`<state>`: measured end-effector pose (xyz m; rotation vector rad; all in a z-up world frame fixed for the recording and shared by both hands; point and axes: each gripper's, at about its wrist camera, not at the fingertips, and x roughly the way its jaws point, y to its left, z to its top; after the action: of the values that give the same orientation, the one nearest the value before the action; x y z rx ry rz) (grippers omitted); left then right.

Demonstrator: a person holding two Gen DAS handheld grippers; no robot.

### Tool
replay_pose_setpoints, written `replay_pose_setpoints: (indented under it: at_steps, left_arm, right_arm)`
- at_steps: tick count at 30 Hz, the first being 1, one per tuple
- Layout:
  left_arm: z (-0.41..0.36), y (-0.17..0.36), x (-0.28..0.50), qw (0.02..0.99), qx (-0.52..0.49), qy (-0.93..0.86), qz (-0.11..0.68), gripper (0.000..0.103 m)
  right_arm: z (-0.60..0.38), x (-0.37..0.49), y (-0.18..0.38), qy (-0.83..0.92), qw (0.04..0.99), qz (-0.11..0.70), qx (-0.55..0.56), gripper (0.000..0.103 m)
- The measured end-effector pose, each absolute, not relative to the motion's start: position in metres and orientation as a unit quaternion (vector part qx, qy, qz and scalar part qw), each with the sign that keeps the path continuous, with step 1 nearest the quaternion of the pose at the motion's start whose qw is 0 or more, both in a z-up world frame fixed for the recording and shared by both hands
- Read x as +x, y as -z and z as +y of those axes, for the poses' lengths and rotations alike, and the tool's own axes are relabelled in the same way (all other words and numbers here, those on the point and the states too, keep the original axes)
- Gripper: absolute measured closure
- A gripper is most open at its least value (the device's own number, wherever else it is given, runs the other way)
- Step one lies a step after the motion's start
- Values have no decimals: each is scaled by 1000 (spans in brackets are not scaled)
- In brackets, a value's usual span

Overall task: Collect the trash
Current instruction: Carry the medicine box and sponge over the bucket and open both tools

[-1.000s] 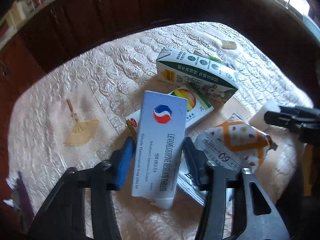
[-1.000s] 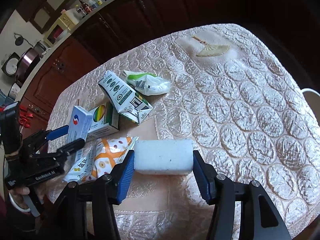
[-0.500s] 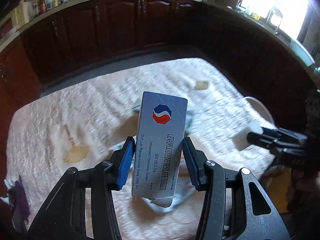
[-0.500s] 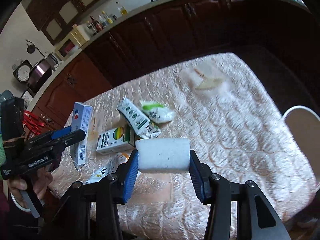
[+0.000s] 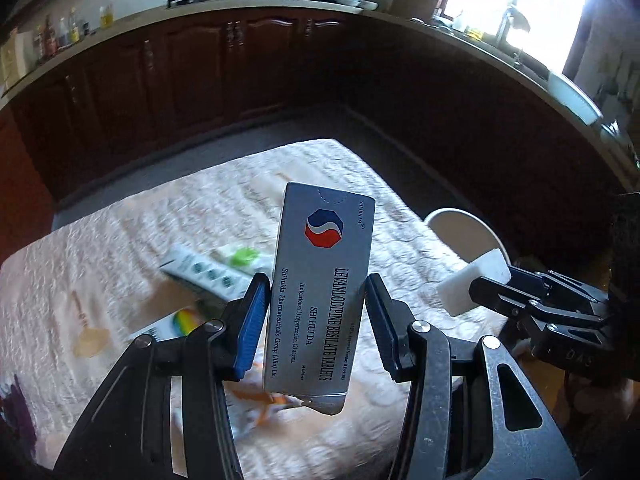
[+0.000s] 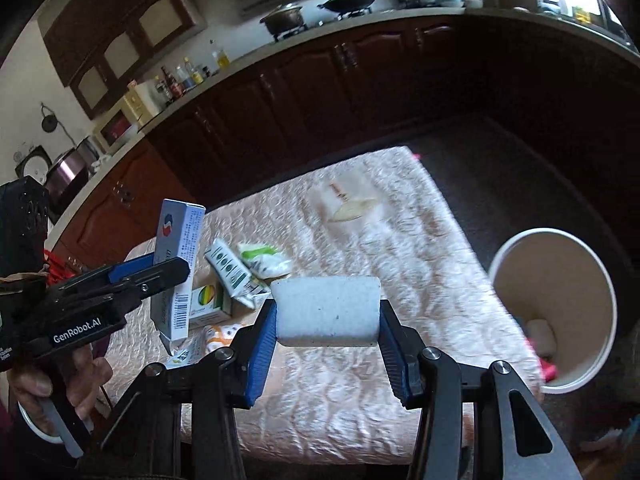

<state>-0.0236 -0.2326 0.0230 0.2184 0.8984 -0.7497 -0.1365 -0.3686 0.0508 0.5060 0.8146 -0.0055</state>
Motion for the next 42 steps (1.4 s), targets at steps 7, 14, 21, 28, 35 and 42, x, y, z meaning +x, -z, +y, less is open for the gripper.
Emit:
replay_pose_setpoints:
  at_steps: [7,14,21,28,35,42]
  left_arm:
    - [-281,-28,-44,816,114,387,414,56]
    - [-328,-23,-61,795,128,420,419,56]
    - [-370,-17,-74,779,133,441,426,56]
    - [-405,-10,-83,766,143,456,431,56]
    - [-431,2,-84,754,148,465,440,56]
    - [-449,12,-81,747,145,469,449,56]
  right_arm:
    - [-406,-164,-53,39,889,374,263,56]
    - [-444,-197,-47,79,882,363,290,56]
    - [-477,-223,-38,116,871,359,315,56]
    - [-507,-242,-28,147,858,358,337,56]
    - [-529,-254,-12,167,843,361,360,55]
    - [-537,-257,1,181,832,369,372,55]
